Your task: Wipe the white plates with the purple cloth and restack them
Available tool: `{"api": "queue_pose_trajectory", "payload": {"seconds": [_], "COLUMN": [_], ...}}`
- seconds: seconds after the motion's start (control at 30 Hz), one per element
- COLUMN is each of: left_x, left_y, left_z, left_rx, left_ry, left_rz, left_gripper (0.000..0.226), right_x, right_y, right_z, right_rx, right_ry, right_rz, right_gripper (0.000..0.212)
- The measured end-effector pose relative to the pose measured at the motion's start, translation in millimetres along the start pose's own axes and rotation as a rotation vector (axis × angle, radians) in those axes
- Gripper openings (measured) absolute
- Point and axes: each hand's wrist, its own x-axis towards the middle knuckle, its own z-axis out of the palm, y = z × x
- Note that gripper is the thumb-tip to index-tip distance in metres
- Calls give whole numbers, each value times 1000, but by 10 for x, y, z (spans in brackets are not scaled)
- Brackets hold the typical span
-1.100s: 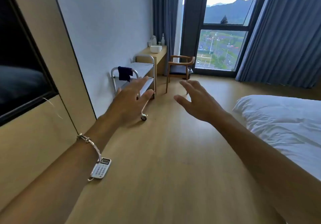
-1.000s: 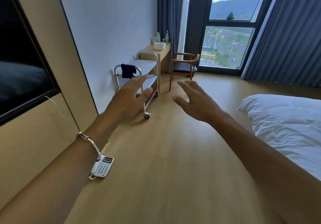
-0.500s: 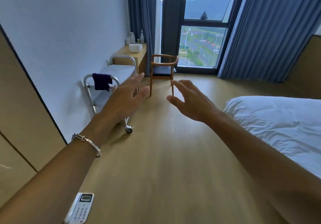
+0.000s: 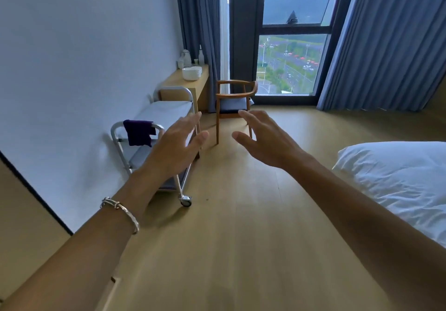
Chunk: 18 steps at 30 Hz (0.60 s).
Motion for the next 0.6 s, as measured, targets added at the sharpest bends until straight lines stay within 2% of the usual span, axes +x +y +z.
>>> {"api": "queue_pose_trajectory", "payload": {"seconds": [0.07,0.23,0.33,0.5,0.6], "left_x": [424,1360,1727,2294,2603], "left_y": [-158,-461,-691,-1236,-1614], "left_z": [59,81,110,178,219], "left_rx": [18,104,132,125,104], "left_ry": [20,86,79,119,136], "left_rz": [-1,-40,-108,-199,-225], "left_gripper": [67,69,73,59,58], "right_x": [446,1580,2073,2833,3283], "right_y": [206,574,635,719,712], "right_z": [120,381,624,1089,1399], "right_rx": [28,84,116,141,148], "right_ry": [10,2,-33,-110,-143], "right_rz": [-10,-98,-133,-179,-218], "right_gripper": [63,62,62,65,65]}}
